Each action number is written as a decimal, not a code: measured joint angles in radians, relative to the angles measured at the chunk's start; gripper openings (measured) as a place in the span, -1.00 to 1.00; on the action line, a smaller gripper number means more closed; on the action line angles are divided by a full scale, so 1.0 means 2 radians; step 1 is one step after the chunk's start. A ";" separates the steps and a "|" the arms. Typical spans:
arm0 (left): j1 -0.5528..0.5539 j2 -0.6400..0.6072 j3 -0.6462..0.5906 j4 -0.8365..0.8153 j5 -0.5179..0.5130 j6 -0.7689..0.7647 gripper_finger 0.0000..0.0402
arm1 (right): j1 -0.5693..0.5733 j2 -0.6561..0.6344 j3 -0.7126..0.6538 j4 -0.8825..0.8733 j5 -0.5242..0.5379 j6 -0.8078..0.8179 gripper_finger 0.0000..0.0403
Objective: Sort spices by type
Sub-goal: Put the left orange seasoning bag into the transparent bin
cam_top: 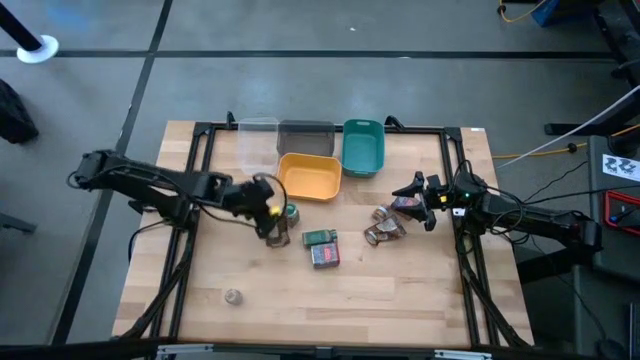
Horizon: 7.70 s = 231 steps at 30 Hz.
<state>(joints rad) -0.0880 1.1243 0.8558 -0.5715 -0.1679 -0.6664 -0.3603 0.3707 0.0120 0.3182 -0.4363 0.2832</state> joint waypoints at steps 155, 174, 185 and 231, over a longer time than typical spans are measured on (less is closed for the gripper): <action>-0.104 0.288 0.011 -0.013 0.052 -0.185 -0.16 | 0.000 0.000 0.000 -0.043 -0.001 0.000 0.28; -0.104 0.265 0.009 0.019 0.085 -0.127 -0.97 | 0.000 0.000 0.000 -0.043 -0.001 0.000 0.28; -0.103 0.145 0.009 0.017 0.080 -0.121 -1.00 | 0.000 0.000 0.000 -0.043 -0.001 0.000 0.28; 0.408 0.087 -0.145 0.346 -0.190 0.312 -1.00 | 0.000 0.000 0.000 -0.040 0.005 -0.040 0.28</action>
<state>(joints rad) 0.7276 1.2993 0.5667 0.1213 -0.5482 -0.0427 -0.3603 0.3706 0.0123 0.2375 -0.4263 0.2028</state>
